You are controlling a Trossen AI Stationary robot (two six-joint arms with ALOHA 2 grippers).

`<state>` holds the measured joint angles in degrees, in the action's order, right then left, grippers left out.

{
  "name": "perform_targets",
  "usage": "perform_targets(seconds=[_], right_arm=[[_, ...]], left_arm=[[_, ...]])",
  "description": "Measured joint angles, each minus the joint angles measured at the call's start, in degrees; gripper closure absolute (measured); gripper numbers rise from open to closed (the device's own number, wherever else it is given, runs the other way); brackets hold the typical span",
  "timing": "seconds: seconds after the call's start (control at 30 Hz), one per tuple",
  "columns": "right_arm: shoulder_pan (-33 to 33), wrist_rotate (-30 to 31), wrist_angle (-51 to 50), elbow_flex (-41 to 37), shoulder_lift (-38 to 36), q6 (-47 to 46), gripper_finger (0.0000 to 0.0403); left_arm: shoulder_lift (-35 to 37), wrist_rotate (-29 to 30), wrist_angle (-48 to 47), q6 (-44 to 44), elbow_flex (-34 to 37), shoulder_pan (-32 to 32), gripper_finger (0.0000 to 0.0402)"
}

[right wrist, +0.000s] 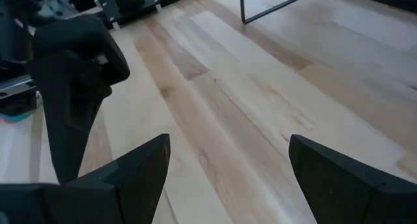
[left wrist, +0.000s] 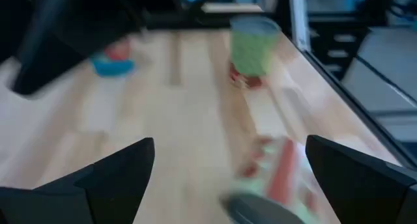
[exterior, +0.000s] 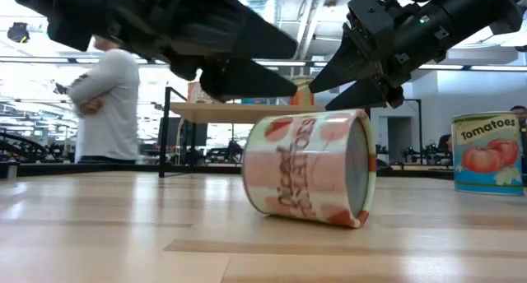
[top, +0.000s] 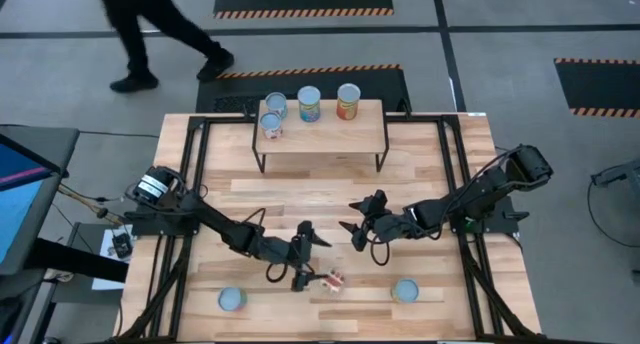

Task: Pick and place cans onto a shelf
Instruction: Put the canned diced tomatoes on the shelf

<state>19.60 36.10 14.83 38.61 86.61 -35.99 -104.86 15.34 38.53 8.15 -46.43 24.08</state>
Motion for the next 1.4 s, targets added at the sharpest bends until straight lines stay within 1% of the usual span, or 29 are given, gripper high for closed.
perform_targets(seconds=[0.07,0.13,0.23,0.3,0.4,0.57,0.63,0.73,0.87,0.93,1.0,1.17,1.4], right_arm=[[0.7,-0.3,-0.4,0.0,0.0,0.0,0.0065],[1.8,-2.3,0.1,0.0,0.0,-0.1,0.0065],[3.5,-9.7,2.6,0.0,0.0,-3.6,0.0065],[5.1,-12.7,4.4,0.0,0.0,-6.1,0.0065],[7.5,-13.0,1.6,1.8,0.0,-9.3,0.0065],[10.3,-12.0,-11.2,9.3,0.1,-13.1,0.0065],[10.5,-12.0,-16.0,12.8,2.6,-15.1,0.0065],[10.4,-13.2,-23.4,15.8,5.8,-18.2,0.0065],[9.4,-18.8,-25.3,17.4,11.2,-22.7,0.0065],[9.0,-21.2,-25.4,18.0,13.8,-23.3,0.0065],[8.7,-22.5,-25.0,18.9,15.4,-23.6,0.0065],[8.0,-22.9,-25.3,19.8,18.5,-22.5,0.0065],[6.0,-22.6,-23.2,20.0,19.9,-20.7,0.0076]], left_arm=[[0.0,-1.6,-2.2,1.6,0.0,0.1,0.0012],[0.7,-1.7,-5.0,2.5,0.0,0.7,0.0013],[2.4,-0.9,-9.3,3.0,0.0,1.6,0.0013],[4.0,0.5,-12.2,3.7,0.0,2.0,0.0013],[6.5,3.2,-16.2,4.6,0.0,2.3,0.0013],[7.3,6.5,-19.6,7.4,-0.1,2.3,0.0013],[6.3,6.6,-20.0,8.5,-0.1,2.1,0.0013],[4.5,6.6,-20.8,9.1,0.0,1.9,0.0013],[4.3,7.6,-22.3,9.4,0.0,1.9,0.0013],[4.4,8.9,-23.4,9.6,0.0,2.0,0.0013],[4.4,9.2,-22.9,9.4,0.0,2.1,0.0013],[4.5,9.1,-23.4,9.2,-0.1,2.1,0.0013],[4.5,9.1,-23.3,8.6,-0.1,1.5,0.0013]])
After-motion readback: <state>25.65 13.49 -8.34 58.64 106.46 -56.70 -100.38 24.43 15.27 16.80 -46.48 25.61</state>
